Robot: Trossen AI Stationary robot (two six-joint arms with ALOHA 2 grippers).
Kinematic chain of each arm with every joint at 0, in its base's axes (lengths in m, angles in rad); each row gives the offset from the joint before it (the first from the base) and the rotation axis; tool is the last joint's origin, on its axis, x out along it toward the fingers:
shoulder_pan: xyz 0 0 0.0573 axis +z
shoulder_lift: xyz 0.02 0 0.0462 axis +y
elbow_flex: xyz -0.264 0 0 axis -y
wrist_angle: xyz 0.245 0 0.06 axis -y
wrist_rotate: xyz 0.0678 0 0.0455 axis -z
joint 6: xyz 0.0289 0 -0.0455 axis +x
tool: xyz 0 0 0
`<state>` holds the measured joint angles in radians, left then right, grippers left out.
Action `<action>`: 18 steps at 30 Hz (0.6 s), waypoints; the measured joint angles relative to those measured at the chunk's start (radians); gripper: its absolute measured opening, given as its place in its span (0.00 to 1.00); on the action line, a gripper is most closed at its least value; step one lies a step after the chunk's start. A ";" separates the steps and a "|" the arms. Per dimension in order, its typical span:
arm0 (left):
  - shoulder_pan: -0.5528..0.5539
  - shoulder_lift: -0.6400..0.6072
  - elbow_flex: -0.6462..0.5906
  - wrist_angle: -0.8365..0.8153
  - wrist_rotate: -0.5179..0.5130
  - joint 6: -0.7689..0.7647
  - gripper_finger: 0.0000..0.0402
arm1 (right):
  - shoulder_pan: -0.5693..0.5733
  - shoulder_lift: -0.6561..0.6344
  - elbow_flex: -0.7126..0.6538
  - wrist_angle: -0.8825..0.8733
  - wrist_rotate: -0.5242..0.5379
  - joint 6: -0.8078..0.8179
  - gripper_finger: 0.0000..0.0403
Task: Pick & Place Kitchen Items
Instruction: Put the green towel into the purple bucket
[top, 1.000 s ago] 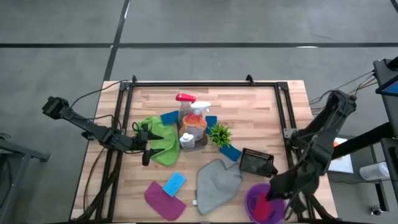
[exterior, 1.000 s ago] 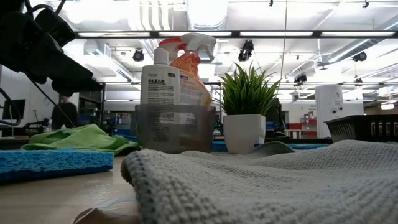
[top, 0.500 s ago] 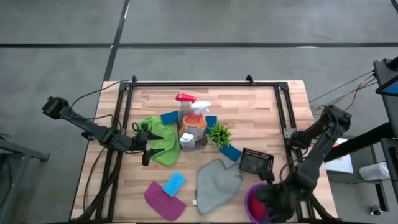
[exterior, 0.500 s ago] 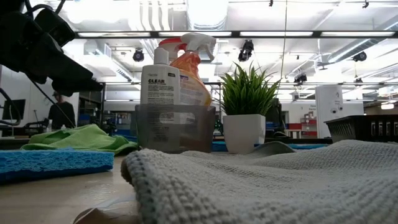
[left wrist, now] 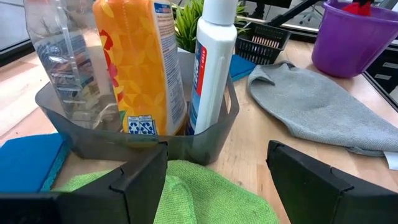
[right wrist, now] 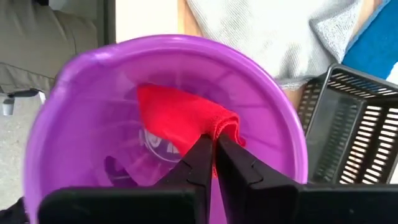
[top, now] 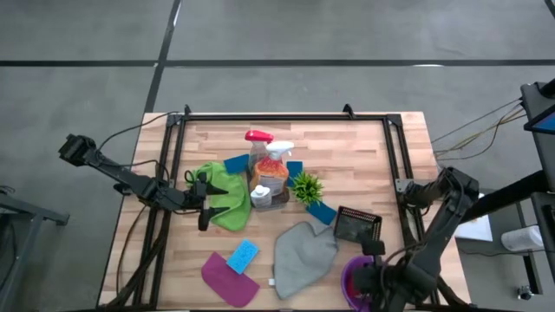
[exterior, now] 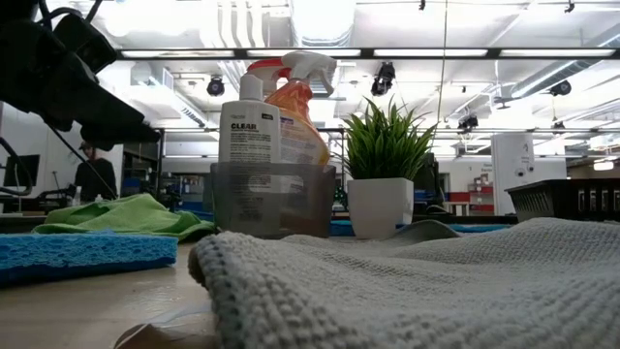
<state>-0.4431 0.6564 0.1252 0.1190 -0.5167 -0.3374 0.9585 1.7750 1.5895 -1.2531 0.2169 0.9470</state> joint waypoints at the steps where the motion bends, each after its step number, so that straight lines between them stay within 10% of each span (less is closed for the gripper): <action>1: 0.000 0.000 0.000 -0.001 0.000 0.000 0.69 | 0.000 0.009 0.015 -0.011 0.000 0.001 0.07; 12: 0.000 0.000 0.000 -0.012 0.000 0.007 0.69 | -0.003 0.040 0.036 -0.045 0.007 0.031 0.59; 18: 0.000 0.000 0.000 -0.011 -0.005 0.019 0.69 | 0.044 -0.014 0.053 0.053 0.328 -0.039 0.78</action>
<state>-0.4431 0.6563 0.1253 0.1078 -0.5220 -0.3186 1.0027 1.7614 1.6427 -1.2003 0.5452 0.9083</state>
